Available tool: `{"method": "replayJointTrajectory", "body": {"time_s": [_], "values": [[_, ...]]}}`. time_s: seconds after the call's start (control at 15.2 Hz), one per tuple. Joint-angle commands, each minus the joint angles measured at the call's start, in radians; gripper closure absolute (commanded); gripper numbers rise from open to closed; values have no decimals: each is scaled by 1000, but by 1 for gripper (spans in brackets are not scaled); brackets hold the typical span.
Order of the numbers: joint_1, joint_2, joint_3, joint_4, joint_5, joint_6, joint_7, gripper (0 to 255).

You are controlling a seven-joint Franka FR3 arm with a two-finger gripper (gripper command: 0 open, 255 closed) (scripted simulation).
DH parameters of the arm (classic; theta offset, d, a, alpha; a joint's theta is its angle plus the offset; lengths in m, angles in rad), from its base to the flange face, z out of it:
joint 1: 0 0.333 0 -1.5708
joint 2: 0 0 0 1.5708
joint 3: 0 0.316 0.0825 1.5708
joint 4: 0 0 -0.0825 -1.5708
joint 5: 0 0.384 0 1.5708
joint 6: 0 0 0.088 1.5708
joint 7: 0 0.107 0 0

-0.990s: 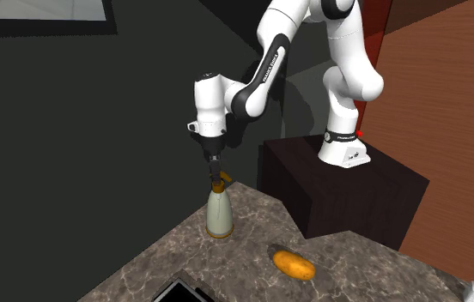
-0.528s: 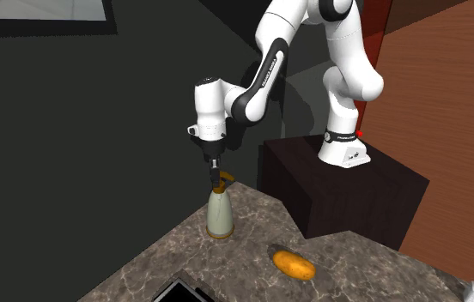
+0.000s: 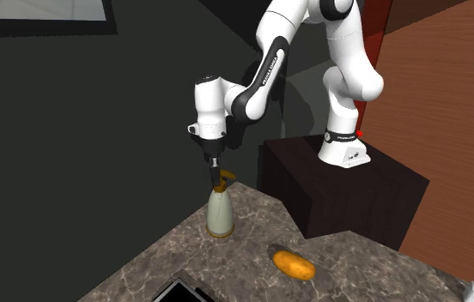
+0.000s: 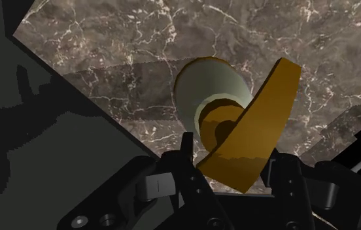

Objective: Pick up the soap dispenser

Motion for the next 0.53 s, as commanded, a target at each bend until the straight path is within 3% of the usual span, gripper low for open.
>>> {"method": "replayJointTrajectory", "body": {"time_s": [0.0, 0.46], "values": [[-1, -20, 1, 1, 2, -22, -1, 255], [-5, -93, 5, 5, 9, -99, -3, 255]]}}
